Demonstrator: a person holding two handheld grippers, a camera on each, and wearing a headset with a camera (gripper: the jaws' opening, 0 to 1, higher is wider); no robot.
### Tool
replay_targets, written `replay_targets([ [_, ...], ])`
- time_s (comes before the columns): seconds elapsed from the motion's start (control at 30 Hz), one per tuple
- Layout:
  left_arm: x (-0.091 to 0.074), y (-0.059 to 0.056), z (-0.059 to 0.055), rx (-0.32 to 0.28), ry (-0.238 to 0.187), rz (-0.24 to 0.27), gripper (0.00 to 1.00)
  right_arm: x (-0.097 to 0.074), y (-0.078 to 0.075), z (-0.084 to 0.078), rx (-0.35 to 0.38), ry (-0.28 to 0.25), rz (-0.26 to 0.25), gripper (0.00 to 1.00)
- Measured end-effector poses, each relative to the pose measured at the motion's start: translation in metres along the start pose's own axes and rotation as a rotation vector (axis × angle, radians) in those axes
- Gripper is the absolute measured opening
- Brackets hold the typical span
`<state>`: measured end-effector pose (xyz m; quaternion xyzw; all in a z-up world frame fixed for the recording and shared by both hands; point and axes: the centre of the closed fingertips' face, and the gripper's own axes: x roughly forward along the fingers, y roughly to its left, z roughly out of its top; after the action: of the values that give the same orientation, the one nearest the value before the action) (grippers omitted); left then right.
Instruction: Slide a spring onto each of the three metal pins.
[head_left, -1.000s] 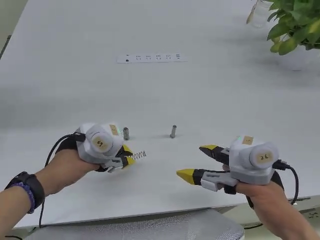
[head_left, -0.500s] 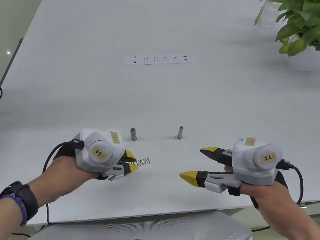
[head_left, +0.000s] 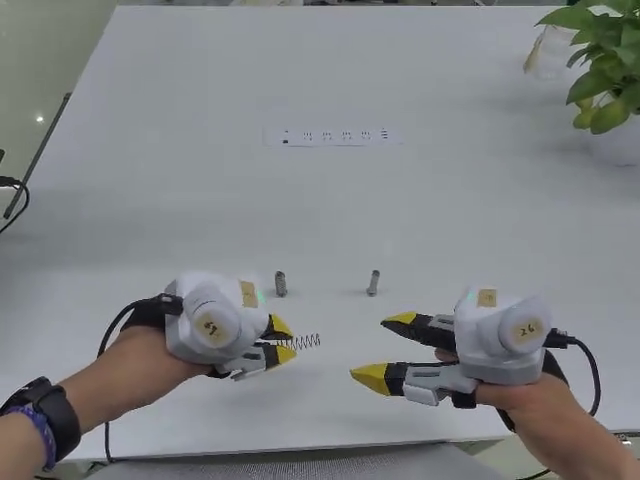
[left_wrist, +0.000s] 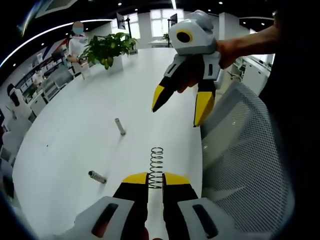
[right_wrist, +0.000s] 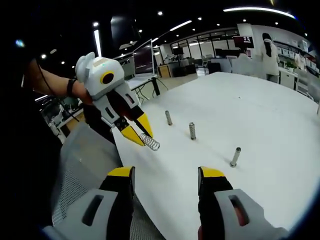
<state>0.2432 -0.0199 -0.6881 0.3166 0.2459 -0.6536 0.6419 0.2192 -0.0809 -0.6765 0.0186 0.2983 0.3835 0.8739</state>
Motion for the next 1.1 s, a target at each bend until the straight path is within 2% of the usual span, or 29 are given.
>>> replay_targets([
  [0.43,0.000,-0.013,0.027,0.059,-0.039,-0.029,0.02,0.015,0.022,0.008,-0.047,0.011,0.111,0.42],
  [0.67,-0.001,-0.018,0.035,0.089,-0.054,-0.051,0.02,0.020,0.030,0.009,-0.058,0.012,0.149,0.37],
  [0.87,0.000,-0.023,0.039,0.127,-0.052,-0.071,0.03,0.022,0.036,0.011,-0.067,0.004,0.180,0.29],
  [1.0,0.001,-0.024,0.037,0.141,-0.041,-0.080,0.02,0.022,0.039,0.013,-0.075,-0.007,0.192,0.19],
  [1.1,0.000,-0.026,0.035,0.150,-0.038,-0.091,0.02,0.020,0.041,0.015,-0.075,-0.018,0.195,0.15],
])
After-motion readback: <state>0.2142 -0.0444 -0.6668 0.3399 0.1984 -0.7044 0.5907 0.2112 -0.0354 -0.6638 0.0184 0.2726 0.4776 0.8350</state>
